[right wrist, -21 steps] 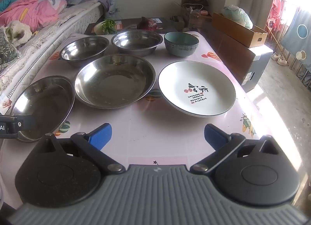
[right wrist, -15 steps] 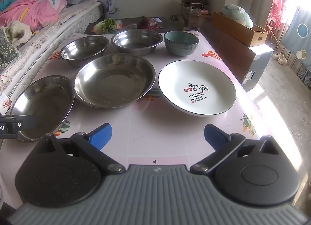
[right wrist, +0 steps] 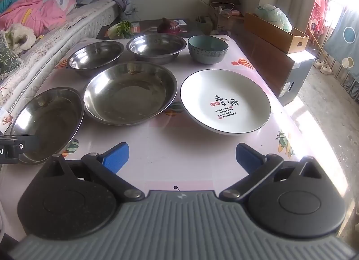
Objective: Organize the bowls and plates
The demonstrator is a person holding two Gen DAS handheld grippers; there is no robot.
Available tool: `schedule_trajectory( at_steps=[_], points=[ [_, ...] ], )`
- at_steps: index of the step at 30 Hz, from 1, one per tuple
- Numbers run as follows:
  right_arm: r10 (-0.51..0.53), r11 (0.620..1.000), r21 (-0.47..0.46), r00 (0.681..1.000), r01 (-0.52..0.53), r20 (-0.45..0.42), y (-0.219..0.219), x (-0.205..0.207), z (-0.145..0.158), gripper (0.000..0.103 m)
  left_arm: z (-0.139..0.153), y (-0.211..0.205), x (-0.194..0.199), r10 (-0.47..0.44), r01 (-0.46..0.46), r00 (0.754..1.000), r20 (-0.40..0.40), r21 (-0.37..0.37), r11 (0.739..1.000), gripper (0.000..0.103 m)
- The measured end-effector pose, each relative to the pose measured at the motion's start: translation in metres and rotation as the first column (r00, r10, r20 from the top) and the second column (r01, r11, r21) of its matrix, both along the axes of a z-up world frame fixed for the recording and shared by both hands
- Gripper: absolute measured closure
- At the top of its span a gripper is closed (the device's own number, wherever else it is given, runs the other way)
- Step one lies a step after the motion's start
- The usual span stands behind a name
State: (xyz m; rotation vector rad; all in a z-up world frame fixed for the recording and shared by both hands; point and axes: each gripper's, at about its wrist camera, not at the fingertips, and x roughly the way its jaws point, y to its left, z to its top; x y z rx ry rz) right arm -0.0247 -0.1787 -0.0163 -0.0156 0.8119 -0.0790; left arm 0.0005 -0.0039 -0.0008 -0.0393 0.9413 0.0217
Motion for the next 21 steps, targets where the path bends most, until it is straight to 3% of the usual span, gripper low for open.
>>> schedule_trajectory(
  at_steps=[21],
  points=[
    [0.005,1.000,0.007,1.000,-0.005,-0.010,0.0025,-0.0003,-0.0012,0.001,-0.0020,-0.0018,-0.0055,-0.005,0.005,1.000,-0.009,-0.015,1.000,0.000]
  ],
)
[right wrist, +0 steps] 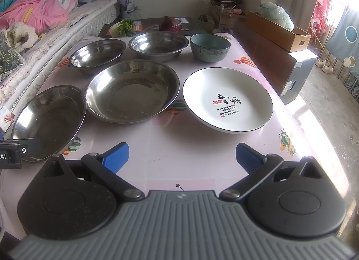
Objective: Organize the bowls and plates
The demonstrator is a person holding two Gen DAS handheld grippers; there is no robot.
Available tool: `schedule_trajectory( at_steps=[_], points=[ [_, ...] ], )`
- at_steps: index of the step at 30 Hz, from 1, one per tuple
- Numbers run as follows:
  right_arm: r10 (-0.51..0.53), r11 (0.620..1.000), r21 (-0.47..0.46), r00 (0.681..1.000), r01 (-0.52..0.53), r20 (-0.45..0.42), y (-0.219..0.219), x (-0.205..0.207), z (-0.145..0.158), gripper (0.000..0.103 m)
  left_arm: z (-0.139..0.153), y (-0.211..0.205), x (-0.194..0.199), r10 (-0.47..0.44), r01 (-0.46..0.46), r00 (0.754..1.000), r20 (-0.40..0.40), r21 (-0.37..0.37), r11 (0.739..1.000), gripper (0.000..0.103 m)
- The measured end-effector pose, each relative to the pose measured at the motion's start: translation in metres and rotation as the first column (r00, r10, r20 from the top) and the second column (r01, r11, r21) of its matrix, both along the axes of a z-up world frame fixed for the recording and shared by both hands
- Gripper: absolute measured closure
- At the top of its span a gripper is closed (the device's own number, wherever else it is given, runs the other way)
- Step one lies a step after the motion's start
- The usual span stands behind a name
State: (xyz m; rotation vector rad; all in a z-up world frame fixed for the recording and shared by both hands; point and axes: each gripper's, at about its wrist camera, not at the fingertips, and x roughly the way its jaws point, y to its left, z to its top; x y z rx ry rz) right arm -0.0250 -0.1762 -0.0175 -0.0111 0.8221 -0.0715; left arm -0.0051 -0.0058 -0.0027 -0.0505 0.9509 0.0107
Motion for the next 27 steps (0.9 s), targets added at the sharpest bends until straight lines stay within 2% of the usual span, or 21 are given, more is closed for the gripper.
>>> schedule_trajectory(
  at_steps=[27],
  points=[
    [0.002,1.000,0.003,1.000,-0.002,-0.006,-0.0005,0.0001,-0.0018,0.001,-0.0019,-0.0009,0.0002,-0.002,0.002,1.000,-0.008,-0.001,1.000,0.000]
  ],
)
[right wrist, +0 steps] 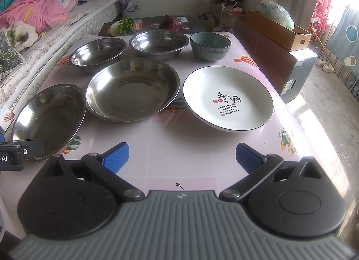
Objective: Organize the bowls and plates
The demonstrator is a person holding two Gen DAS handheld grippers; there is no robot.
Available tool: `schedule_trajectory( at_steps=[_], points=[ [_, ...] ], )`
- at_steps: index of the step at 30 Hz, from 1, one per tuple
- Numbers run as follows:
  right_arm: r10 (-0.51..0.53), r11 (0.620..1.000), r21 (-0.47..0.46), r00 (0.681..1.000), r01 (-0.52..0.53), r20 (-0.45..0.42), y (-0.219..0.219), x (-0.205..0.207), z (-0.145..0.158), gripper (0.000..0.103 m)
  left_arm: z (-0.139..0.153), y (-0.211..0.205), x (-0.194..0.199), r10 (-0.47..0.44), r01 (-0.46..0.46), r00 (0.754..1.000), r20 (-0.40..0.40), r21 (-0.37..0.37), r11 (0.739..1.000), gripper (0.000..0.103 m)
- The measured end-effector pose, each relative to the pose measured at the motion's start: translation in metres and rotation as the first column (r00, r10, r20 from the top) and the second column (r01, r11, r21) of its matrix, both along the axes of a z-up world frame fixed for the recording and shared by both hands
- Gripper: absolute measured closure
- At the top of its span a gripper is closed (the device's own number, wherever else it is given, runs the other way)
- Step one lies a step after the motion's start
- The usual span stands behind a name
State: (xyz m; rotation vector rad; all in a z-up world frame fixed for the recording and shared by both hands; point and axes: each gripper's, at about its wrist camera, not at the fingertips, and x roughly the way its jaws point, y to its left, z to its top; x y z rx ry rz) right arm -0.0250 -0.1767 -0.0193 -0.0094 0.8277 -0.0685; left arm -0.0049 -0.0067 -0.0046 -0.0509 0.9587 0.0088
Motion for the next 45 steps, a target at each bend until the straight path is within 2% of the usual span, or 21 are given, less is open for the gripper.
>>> schedule_trajectory(
  at_steps=[28,35,45],
  points=[
    [0.004,1.000,-0.019,1.000,-0.003,0.017,0.004,0.009,0.003,0.001,-0.004,0.009,0.010,0.002,-0.002,1.000,-0.010,0.015,1.000,0.000],
    [0.025,0.999,0.017,0.998,-0.027,0.066,0.002,0.019,0.009,0.001,0.005,0.021,0.026,0.020,-0.020,1.000,0.017,0.031,0.999,0.000],
    [0.128,0.988,0.064,0.978,-0.140,0.165,0.001,0.043,0.016,0.001,0.014,0.052,0.057,0.056,-0.060,0.996,0.067,0.059,0.996,0.000]
  ],
)
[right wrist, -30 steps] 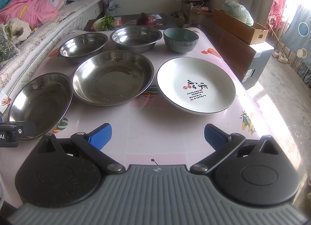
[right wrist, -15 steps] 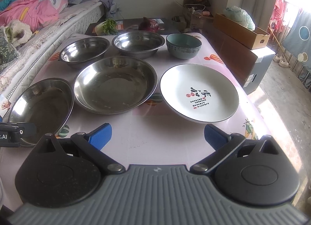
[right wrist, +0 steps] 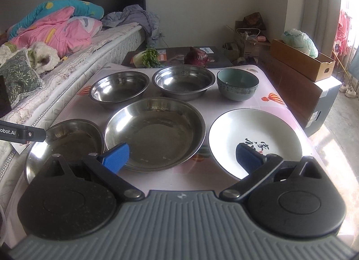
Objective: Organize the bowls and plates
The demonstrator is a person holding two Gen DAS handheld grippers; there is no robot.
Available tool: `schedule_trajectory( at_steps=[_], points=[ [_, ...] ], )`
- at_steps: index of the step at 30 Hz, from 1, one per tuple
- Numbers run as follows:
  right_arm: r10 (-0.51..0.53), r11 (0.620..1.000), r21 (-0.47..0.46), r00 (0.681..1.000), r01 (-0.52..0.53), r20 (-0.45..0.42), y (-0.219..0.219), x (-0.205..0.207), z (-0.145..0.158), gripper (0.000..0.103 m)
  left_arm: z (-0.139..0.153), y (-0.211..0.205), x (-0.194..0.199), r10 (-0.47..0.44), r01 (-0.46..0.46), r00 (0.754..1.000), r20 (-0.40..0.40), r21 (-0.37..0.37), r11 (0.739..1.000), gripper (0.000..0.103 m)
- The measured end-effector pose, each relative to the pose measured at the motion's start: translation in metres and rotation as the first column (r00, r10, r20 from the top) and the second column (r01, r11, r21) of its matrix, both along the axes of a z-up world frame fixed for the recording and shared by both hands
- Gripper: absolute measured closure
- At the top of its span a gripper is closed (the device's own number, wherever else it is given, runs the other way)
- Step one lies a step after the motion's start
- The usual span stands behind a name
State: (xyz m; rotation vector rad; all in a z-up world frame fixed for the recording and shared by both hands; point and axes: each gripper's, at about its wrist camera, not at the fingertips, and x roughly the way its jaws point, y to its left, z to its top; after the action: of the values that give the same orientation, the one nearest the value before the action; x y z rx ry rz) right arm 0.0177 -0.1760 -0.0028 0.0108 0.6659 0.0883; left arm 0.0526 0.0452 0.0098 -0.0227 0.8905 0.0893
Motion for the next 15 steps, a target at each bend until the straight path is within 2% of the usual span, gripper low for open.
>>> schedule_trajectory(
  at_steps=[6,15],
  points=[
    [0.045,0.995,0.084,0.999,-0.045,-0.003,0.000,0.029,0.002,0.001,-0.004,0.021,0.015,0.025,-0.025,1.000,-0.004,-0.008,1.000,0.000],
    [0.115,0.989,0.089,0.993,-0.114,-0.001,0.020,0.085,0.004,0.001,0.001,0.050,0.048,0.034,-0.033,0.999,0.031,-0.029,0.999,0.000]
  ],
)
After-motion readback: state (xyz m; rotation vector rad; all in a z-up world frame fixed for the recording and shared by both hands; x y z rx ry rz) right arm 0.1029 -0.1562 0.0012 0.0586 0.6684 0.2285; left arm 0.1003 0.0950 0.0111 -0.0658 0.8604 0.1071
